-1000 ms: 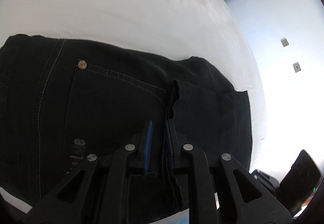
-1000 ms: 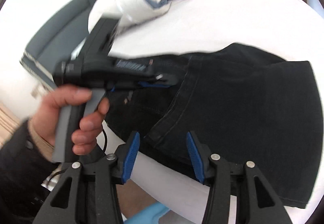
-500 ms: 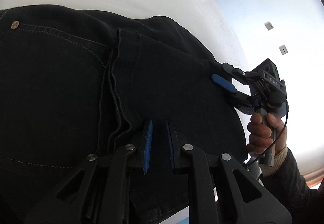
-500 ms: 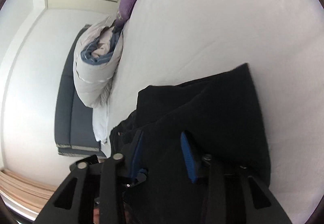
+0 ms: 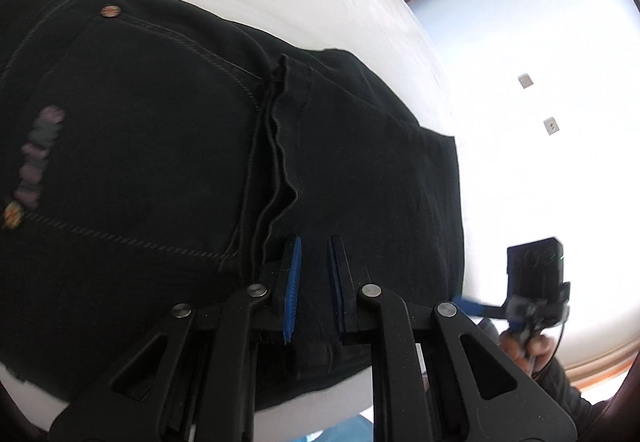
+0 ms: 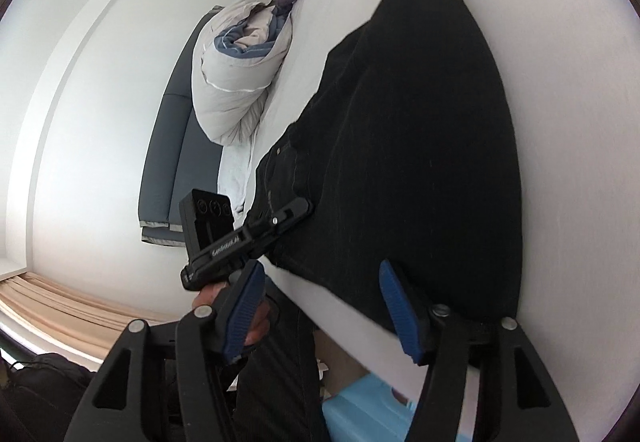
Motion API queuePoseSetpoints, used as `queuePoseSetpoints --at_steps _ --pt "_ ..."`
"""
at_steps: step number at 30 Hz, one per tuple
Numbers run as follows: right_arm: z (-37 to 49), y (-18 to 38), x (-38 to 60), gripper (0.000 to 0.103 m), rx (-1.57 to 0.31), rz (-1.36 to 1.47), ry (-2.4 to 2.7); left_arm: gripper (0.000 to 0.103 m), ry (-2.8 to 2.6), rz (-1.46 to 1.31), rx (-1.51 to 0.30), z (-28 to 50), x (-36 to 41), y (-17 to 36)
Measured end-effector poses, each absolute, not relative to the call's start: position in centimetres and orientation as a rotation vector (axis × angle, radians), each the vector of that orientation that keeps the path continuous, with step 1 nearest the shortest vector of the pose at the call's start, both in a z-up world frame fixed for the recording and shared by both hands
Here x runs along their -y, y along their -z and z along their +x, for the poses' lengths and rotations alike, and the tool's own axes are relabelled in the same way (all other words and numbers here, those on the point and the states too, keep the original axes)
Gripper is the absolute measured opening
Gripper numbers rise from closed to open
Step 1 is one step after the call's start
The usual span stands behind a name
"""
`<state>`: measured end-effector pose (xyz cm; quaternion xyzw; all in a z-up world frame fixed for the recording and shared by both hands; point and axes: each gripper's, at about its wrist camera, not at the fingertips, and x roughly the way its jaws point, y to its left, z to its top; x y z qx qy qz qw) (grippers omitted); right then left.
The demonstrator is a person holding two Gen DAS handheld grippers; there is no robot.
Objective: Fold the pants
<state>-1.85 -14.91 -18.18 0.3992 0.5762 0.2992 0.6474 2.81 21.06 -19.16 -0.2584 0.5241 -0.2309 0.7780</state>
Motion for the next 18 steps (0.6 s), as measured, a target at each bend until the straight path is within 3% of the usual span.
queuePoseSetpoints --at_steps 3,9,11,12,13,18 --pt "-3.9 16.9 14.5 0.067 -1.347 0.860 -0.702 0.013 0.413 -0.527 -1.068 0.9 -25.8 16.2" --pt "-3.6 12.6 13.8 0.072 -1.155 0.933 -0.768 0.017 0.161 -0.710 -0.871 -4.4 -37.2 12.5" --pt "-2.3 11.9 12.7 0.072 -1.123 0.952 -0.785 0.046 0.043 -0.766 -0.839 -5.9 -41.4 12.8" --pt "-1.5 11.8 12.0 0.072 -1.110 0.966 -0.797 0.085 -0.006 -0.797 -0.829 -6.6 -43.1 13.1" --pt "-0.9 11.7 11.4 0.072 -1.099 0.989 -0.814 0.097 -0.059 -0.837 -0.809 -7.3 -44.3 13.4" --pt "0.8 11.2 8.2 0.072 -1.062 1.075 -0.891 0.097 -0.066 -1.081 -0.770 -7.9 -47.0 16.6"
